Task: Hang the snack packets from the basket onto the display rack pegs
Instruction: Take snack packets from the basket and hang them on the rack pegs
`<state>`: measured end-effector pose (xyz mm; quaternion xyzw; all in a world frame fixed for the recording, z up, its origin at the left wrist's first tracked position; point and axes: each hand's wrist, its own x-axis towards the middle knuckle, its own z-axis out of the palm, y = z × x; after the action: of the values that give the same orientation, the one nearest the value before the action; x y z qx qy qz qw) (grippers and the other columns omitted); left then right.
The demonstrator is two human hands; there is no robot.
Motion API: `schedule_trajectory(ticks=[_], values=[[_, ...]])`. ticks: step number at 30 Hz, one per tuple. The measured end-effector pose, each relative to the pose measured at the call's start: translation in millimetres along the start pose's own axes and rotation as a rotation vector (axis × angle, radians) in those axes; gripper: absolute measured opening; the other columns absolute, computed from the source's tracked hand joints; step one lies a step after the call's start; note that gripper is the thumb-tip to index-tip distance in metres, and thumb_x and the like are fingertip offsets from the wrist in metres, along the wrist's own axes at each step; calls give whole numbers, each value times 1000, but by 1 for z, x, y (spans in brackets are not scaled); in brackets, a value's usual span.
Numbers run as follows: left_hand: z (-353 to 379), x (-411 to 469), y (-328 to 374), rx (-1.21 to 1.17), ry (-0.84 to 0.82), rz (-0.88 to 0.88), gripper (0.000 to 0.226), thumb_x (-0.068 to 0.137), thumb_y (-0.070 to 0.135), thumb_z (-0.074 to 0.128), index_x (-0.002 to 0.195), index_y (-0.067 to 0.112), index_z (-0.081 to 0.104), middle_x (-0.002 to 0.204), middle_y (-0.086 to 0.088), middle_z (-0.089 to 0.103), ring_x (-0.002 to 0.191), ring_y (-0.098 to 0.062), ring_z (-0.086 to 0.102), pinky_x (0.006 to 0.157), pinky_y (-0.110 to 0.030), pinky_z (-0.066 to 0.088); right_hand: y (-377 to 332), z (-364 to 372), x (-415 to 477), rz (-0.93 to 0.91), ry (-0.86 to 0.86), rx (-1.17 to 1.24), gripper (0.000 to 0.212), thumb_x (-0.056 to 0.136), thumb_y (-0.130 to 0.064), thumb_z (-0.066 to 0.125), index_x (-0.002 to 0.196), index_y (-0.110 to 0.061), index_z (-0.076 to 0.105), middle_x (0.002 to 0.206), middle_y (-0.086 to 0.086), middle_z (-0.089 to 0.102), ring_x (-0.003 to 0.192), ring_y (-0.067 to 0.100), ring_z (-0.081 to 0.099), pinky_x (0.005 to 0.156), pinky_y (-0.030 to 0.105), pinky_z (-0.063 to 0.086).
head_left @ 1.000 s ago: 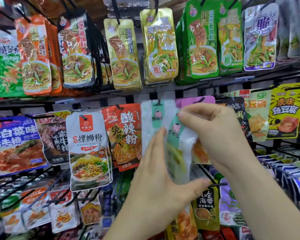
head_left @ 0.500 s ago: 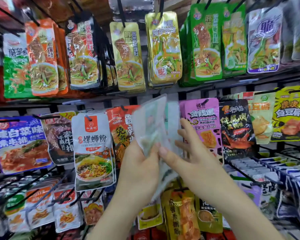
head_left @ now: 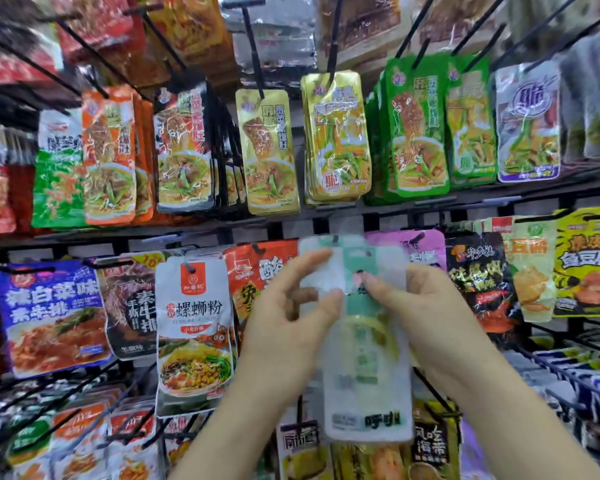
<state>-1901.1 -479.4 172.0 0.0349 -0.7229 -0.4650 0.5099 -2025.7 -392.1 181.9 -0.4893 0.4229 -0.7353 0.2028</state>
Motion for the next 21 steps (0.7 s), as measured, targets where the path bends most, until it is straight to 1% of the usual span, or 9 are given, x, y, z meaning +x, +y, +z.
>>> schedule_trajectory(ticks=[2,4,7,9,12,14,16,18,21], values=[[-6,11,13,86,109,-3,39,89,5,65,109,38,70,97,11,67,80,-12,61,72,-26,56,-1,2,8,-5,-14,0,14,92,-5,59,89,-8,73,88,12,76,75,25,72,66,40,59],[-1,10,10,200,102,79,38,89,1,63,110,33,70,74,20,62,66,-2,52,61,-14,45,-2,5,16,-40,20,5,12,90,-5,63,91,-10,74,89,12,76,78,28,72,72,48,59],[-5,27,9,202,151,96,37,89,0,63,112,29,69,60,22,55,58,0,45,57,-11,38,-2,9,24,-136,98,-79,11,88,-4,67,95,-12,71,90,10,76,85,33,72,78,58,57],[-5,34,5,240,164,78,37,90,3,62,114,30,68,56,21,52,55,-1,42,54,-11,37,1,11,29,-175,152,-151,19,86,-7,71,100,-19,68,91,7,75,85,29,72,78,56,57],[-3,33,6,297,166,90,37,90,3,61,117,26,68,63,23,56,56,2,44,57,-9,38,5,10,35,-172,216,-322,40,82,-23,75,116,-36,58,89,-5,68,79,16,66,72,38,56],[-4,34,7,319,176,95,37,90,1,62,117,25,68,74,21,59,61,3,47,62,-8,40,5,9,34,-189,223,-389,44,83,-25,74,121,-38,55,78,-16,51,70,4,53,65,24,45],[-6,32,6,354,190,115,39,89,0,62,118,26,68,84,17,63,67,2,50,66,-7,41,4,8,34,-199,196,-380,43,84,-22,73,120,-37,56,76,-17,49,62,-3,51,60,16,41],[-6,32,6,402,185,138,40,89,0,61,118,26,67,92,14,66,72,1,52,69,-8,43,3,8,34,-211,165,-380,41,84,-18,73,118,-36,58,82,-13,56,62,-4,53,59,13,41],[-8,31,2,472,183,154,40,89,0,61,119,26,66,91,8,65,70,2,50,68,-7,41,5,9,38,-224,169,-483,44,85,-18,72,122,-35,56,108,-12,62,76,-2,51,72,21,48]])
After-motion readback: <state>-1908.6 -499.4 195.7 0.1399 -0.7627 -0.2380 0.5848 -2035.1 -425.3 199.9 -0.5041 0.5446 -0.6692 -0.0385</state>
